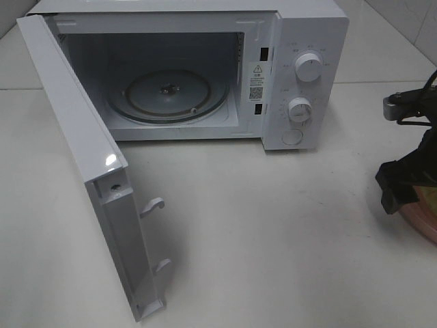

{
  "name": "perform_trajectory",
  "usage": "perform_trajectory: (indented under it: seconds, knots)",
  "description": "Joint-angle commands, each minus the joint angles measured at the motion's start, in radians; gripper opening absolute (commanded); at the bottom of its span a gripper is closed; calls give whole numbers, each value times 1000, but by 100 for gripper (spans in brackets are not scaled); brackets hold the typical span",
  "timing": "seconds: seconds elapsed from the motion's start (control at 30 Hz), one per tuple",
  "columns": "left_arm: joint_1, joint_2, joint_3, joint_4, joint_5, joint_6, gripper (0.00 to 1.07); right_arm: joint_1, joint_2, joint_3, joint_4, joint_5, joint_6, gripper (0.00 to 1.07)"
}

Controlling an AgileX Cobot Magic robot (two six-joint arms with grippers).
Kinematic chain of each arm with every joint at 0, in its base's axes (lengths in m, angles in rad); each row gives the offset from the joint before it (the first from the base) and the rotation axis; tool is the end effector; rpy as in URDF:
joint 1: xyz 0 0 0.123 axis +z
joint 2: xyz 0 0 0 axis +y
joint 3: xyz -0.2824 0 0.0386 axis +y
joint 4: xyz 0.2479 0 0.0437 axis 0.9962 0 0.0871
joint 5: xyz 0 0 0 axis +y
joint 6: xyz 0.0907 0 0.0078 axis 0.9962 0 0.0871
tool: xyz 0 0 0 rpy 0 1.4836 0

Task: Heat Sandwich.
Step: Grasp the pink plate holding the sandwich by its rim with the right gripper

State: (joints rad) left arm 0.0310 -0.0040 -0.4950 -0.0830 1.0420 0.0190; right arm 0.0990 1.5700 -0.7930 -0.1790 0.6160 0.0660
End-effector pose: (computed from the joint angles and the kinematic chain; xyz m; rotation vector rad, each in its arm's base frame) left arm -0.0041 -0.0067 0.2775 -0.0093 2.0245 -0.0674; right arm 0.2696 0.0174 0.1755 -0.2368 2.8550 -0.1441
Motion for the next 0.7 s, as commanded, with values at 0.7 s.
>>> perform_trajectory:
  seconds: [0.7]
  knots:
    - [3,-23,1,-5,-6,2,101,-6,231,-11,-75,-141,17,83]
